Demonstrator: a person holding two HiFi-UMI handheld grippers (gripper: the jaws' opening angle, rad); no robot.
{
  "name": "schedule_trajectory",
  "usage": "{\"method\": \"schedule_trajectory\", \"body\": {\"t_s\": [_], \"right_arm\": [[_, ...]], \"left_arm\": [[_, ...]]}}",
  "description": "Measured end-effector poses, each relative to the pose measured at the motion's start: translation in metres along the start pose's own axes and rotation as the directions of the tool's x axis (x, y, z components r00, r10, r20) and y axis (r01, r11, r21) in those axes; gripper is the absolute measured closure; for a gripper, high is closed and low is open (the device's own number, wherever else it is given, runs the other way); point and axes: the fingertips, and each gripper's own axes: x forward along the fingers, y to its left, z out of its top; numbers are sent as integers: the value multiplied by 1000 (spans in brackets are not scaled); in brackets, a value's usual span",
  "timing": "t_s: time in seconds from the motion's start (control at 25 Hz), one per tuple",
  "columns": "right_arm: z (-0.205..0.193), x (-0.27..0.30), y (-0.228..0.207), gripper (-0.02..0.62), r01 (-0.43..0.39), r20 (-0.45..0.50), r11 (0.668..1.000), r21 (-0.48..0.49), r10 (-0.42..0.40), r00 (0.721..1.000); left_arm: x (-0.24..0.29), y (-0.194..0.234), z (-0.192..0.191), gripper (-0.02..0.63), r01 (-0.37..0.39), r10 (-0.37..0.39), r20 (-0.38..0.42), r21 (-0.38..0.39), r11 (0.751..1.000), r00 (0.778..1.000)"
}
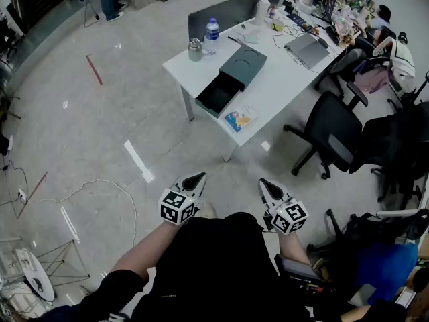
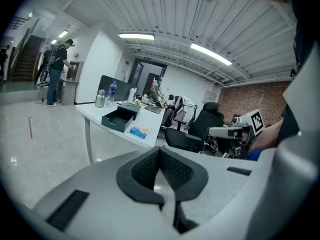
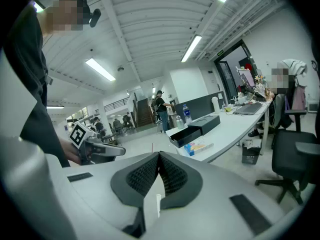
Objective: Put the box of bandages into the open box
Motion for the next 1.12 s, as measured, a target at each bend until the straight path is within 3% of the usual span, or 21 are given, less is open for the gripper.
{"method": "schedule_trajectory", "body": {"t_s": [0.6, 1.12], "right_arm": [[12, -12, -6, 571, 44, 40, 999, -10, -44, 998], [14, -6, -3, 571, 91, 30, 995, -30, -90, 995]], "left_arm": [[11, -13, 2, 598, 40, -40, -14, 16, 999, 999], [0, 3, -2, 598, 6, -6, -6, 3, 1000, 1000]]}}
